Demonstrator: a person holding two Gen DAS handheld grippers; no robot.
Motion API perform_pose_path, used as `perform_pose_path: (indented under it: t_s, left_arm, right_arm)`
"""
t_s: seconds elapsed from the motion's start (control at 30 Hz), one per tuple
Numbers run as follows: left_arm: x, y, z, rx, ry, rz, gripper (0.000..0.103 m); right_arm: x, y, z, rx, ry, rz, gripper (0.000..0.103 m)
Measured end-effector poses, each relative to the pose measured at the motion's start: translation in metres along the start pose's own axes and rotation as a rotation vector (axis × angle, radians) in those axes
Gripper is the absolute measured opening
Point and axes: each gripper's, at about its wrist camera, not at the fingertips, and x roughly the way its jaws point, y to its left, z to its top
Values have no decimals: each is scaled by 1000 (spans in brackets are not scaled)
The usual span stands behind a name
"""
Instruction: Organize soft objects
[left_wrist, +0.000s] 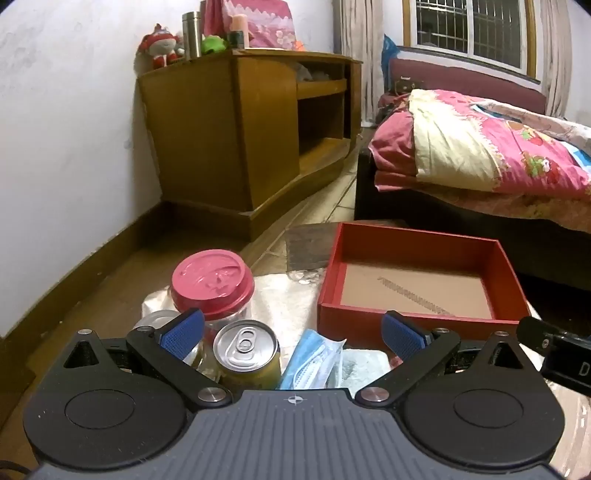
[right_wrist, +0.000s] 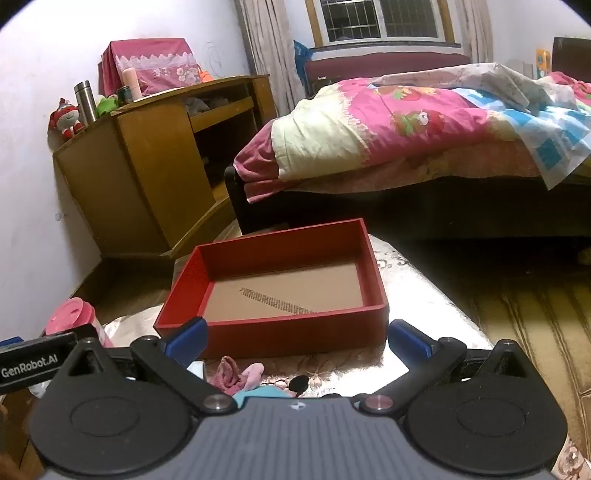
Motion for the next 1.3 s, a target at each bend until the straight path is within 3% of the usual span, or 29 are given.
perform_pose_path:
  t_s: [0.33, 0.57, 1.3]
  left_arm:
    - [4, -3, -3, 24, 15, 34, 97]
    - [3, -5, -3, 42, 15, 32, 97]
    - [4, -5, -3, 35, 7, 31, 97]
  right_arm:
    - [-3, 1, -4, -10, -10, 0, 79]
    - [-5, 4, -5, -51, -51, -17, 79]
    - [-2, 5, -9, -101, -49, 17, 79]
